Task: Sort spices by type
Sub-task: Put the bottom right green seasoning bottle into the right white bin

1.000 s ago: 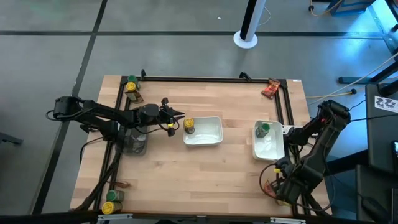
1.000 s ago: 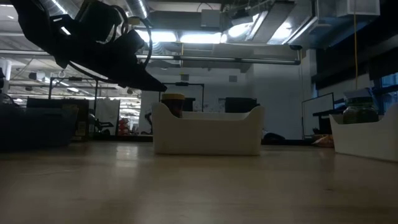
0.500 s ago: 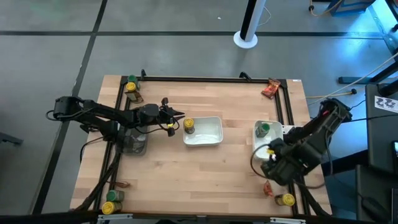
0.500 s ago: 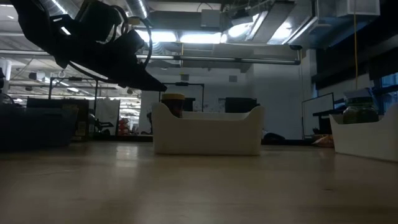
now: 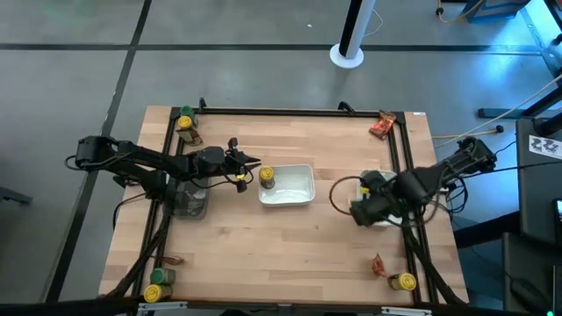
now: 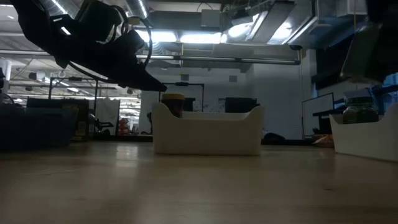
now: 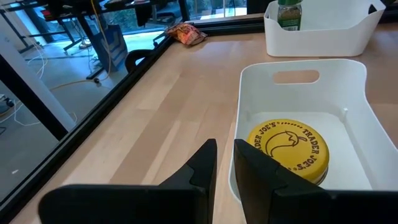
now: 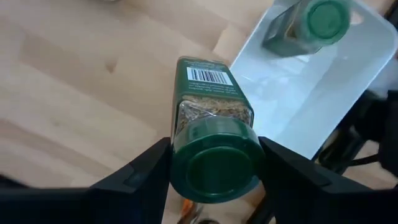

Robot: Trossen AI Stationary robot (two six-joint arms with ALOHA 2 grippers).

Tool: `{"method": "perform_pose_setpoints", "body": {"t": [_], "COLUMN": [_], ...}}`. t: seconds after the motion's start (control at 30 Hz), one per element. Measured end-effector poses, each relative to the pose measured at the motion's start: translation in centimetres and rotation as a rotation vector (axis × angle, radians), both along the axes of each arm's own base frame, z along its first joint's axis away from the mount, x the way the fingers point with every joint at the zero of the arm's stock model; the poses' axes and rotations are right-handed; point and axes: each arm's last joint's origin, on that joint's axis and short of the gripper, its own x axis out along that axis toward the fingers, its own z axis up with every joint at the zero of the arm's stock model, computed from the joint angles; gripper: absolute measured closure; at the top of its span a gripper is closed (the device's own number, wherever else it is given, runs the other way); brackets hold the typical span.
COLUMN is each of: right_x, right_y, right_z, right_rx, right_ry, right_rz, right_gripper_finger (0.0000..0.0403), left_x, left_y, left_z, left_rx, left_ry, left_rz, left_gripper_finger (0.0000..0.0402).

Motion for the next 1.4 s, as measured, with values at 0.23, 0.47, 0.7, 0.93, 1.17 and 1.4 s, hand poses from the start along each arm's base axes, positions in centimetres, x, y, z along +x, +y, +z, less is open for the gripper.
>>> {"method": "perform_pose_setpoints", "body": {"t": [0.23, 0.47, 0.7, 0.93, 1.17, 1.4], "right_x": [0.7, -0.7, -2.3, -2.5, -2.3, -2.4], "right_y": [-2.3, -4.3, -4.7, -4.8, -4.8, -4.8], "right_z": [-1.8, -2.8, -3.8, -4.8, -6.2, -7.9], "right_rx": [-0.003, 0.026, 0.05, 0.028, 0.029, 0.028], "right_ry": [0.094, 0.134, 0.162, 0.192, 0.188, 0.203], "right_rz": [0.044, -0.004, -0.05, -0.081, -0.094, -0.094], "right_gripper_finger": [0.0189, 0.0189, 0.0189, 0.0189, 0.0189, 0.0189], "left_x": [0.0, 0.0, 0.0, 0.0, 0.0, 0.0], "left_y": [0.0, 0.0, 0.0, 0.0, 0.0, 0.0], "left_z": [0.0, 0.0, 0.0, 0.0, 0.0, 0.0], "left_rx": [0.0, -0.001, -0.001, -0.003, -0.003, -0.004], "left_ry": [0.001, 0.003, 0.003, 0.003, 0.002, 0.002], "left_rz": [-0.001, 0.0, 0.0, 0.0, 0.0, 0.0], "left_gripper_finger": [0.0357, 0.0357, 0.0357, 0.0357, 0.0357, 0.0357]}}
